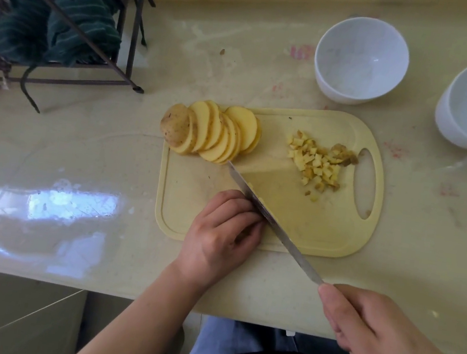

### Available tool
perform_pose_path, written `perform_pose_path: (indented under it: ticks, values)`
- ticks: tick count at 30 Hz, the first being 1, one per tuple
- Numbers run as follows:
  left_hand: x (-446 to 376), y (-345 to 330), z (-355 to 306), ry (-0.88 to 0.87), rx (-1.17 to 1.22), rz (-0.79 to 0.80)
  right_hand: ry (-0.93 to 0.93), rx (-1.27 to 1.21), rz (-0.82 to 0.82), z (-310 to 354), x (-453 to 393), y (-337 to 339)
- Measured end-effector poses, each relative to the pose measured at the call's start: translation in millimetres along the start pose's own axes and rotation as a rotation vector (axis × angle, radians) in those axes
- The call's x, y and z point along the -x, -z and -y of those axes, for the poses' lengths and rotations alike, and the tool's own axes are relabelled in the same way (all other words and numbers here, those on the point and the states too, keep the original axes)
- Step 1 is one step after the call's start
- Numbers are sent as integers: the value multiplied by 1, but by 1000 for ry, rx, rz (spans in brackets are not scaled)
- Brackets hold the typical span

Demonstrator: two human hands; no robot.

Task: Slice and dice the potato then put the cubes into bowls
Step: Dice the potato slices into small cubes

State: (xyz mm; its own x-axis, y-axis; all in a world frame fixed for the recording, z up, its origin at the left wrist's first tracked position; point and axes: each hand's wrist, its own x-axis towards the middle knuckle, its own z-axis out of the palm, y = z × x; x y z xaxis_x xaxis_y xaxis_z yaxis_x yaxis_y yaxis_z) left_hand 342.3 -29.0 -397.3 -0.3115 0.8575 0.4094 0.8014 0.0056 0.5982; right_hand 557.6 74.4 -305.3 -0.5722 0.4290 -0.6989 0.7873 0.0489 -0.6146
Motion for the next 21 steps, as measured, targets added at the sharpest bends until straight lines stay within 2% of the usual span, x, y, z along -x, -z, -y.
perform_pose_path:
  ticks: [7,14,21]
  values:
    - [1,0,0,1,-14,-7,-43,-147,-70,-12,5,21]
    - [3,6,-4,80,9,-43,-67,-205,-30,-11,9,26]
    - [7,5,-6,47,-22,-25,-13,-117,19,-1,20,9]
